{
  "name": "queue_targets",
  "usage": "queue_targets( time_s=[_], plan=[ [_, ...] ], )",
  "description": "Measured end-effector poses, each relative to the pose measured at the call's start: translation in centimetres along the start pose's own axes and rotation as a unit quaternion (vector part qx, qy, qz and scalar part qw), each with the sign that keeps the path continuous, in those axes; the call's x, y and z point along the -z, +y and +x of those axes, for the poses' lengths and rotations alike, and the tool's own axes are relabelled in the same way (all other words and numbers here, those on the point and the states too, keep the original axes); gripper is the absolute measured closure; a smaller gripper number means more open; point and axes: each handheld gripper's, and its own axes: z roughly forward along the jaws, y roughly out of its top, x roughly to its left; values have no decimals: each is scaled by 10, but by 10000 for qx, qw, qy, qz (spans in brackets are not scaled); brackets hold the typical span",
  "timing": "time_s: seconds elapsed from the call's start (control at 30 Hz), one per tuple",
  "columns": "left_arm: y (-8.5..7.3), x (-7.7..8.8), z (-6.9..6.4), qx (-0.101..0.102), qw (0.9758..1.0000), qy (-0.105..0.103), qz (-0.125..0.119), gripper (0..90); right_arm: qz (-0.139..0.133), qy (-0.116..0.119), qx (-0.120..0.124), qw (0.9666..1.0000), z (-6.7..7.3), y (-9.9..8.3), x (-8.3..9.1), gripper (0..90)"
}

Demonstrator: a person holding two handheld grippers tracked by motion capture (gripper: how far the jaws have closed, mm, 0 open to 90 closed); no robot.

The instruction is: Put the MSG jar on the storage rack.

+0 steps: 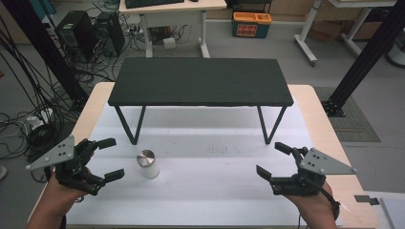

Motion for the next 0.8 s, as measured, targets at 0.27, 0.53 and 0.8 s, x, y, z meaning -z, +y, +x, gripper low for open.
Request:
queue_targets(
  time_s=[0.27,0.53,0.8],
  plan=[
    [-5,3,-1,207,9997,7,-96,15,-19,-7,11,10000,4,2,-1,107],
    [-8,11,-4,333,9991,119,-218,38,-43,12,23,10000,5,2,-1,107],
    [-16,1,-12,75,9994,347,-38,25,-35,13,-9,10000,8,-1,1,107]
  ],
)
